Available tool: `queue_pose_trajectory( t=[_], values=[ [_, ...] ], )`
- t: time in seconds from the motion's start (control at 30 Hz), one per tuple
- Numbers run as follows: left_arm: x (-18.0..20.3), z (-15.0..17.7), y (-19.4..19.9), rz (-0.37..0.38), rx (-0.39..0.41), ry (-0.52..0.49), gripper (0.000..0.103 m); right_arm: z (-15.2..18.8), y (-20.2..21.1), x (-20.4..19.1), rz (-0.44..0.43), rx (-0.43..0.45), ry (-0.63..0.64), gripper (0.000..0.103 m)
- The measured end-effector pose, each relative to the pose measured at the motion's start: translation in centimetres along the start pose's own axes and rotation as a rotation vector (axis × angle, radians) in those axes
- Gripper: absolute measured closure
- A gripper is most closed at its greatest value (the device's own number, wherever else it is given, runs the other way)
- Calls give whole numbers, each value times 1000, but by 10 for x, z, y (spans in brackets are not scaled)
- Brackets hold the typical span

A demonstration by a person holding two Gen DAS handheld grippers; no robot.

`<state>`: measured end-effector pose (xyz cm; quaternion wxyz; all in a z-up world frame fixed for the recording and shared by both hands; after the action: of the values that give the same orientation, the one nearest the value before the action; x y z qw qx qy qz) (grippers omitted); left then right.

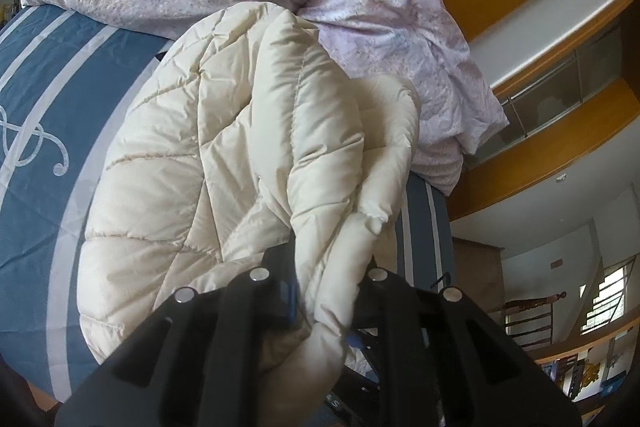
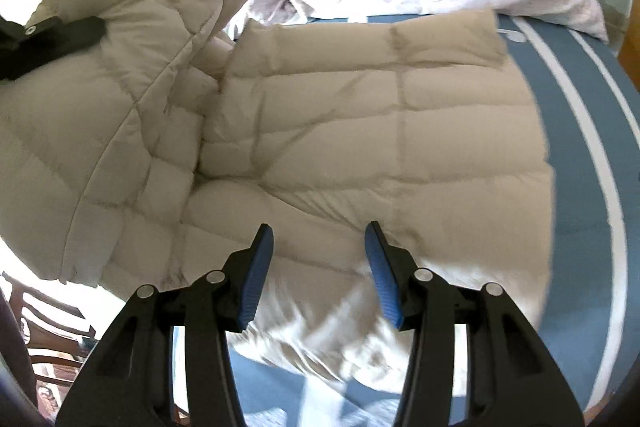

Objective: Fold large clothes

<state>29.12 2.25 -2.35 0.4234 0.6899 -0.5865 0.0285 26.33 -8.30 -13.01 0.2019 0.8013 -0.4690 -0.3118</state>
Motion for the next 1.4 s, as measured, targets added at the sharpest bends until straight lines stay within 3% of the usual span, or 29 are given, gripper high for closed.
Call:
queue_pose_trajectory(
  t=[0.3, 0.53, 0.83, 1.0, 1.07, 1.17, 1.3, 1.4],
  values=[
    [21, 26, -13, 11, -31, -28, 88, 19, 32, 33, 51, 19, 14, 54],
    [42, 47, -25, 32, -69, -52, 88, 35, 48, 44, 71, 20, -4, 61],
    [61, 75, -39, 61, -141, -84, 87, 49, 48, 50, 92, 8, -36, 62],
    [68, 80, -34, 115, -168, -84, 73, 52, 48, 53, 88, 4, -48, 62],
    [70, 76, -30, 139, -168, -68, 61, 52, 48, 53, 85, 3, -48, 62],
    [67, 65, -20, 164, -148, -48, 56, 52, 47, 54, 82, 2, -45, 62],
    [53, 46, -6, 151, -96, -47, 51, 49, 43, 57, 79, -1, -49, 62],
    [37, 34, -2, 99, -54, -76, 51, 49, 42, 59, 76, -2, -50, 62]
  ],
)
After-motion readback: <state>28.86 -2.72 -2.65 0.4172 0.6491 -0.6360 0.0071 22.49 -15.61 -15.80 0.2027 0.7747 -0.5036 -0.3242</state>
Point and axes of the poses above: each gripper's, at about its wrist camera, not at the fingertips, and y roughly against the way its jaws point, x to its right, z to its underside, the point moved 5 cm from there along -y, roughly the way its jaws point, and after that the axes turned 15 degrees about x, right-handed, at the moved point
